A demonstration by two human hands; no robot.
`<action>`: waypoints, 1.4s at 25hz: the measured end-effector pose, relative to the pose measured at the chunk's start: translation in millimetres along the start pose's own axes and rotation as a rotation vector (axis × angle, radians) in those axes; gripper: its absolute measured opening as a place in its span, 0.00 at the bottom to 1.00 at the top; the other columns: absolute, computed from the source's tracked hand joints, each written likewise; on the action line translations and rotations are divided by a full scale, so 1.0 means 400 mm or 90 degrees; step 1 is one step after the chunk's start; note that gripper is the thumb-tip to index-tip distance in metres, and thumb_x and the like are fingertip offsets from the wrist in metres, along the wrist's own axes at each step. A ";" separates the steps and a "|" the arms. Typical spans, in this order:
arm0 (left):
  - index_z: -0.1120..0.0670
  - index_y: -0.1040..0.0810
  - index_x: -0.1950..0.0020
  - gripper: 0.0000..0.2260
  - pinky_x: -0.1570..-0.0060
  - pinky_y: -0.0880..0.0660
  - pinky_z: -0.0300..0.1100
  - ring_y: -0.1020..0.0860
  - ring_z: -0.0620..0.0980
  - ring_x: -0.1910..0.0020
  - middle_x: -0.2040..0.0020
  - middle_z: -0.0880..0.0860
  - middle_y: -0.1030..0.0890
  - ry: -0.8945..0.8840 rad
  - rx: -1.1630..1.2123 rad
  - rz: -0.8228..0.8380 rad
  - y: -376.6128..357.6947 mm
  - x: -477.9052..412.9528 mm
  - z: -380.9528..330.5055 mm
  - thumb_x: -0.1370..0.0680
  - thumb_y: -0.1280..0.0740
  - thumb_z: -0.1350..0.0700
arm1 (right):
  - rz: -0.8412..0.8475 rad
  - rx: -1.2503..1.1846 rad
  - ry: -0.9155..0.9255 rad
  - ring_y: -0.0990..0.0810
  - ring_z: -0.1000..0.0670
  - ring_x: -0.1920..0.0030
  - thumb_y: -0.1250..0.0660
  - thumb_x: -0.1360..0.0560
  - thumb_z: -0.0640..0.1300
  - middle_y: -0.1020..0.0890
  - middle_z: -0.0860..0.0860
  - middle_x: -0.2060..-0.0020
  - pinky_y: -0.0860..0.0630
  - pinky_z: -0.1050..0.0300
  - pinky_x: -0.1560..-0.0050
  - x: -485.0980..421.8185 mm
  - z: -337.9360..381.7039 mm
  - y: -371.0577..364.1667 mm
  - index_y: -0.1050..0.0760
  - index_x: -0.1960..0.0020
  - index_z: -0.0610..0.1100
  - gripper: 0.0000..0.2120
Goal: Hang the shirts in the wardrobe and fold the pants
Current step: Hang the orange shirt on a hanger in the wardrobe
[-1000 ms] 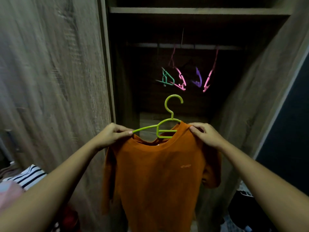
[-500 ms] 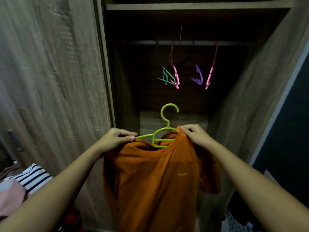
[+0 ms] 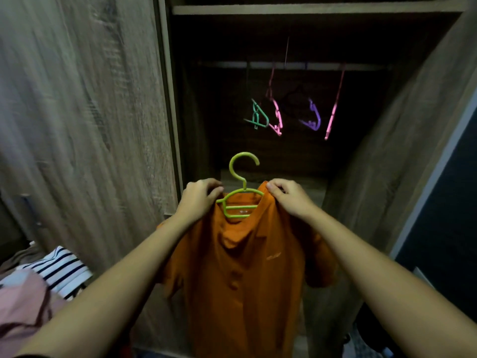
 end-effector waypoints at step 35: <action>0.49 0.21 0.52 0.07 0.55 0.25 0.39 0.21 0.42 0.57 0.55 0.49 0.19 -0.034 0.149 0.098 0.173 -0.045 0.114 0.23 0.37 0.50 | -0.005 0.156 0.090 0.25 0.52 0.39 0.42 0.21 0.52 0.23 0.51 0.39 0.27 0.51 0.38 -0.048 0.067 0.151 0.30 0.33 0.53 0.17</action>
Point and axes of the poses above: each hand's wrist, its own x-axis away from the middle knuckle, its own y-axis out of the back of the hand, z = x × y, the point moved 9 cm from there along -x, towards the middle knuckle
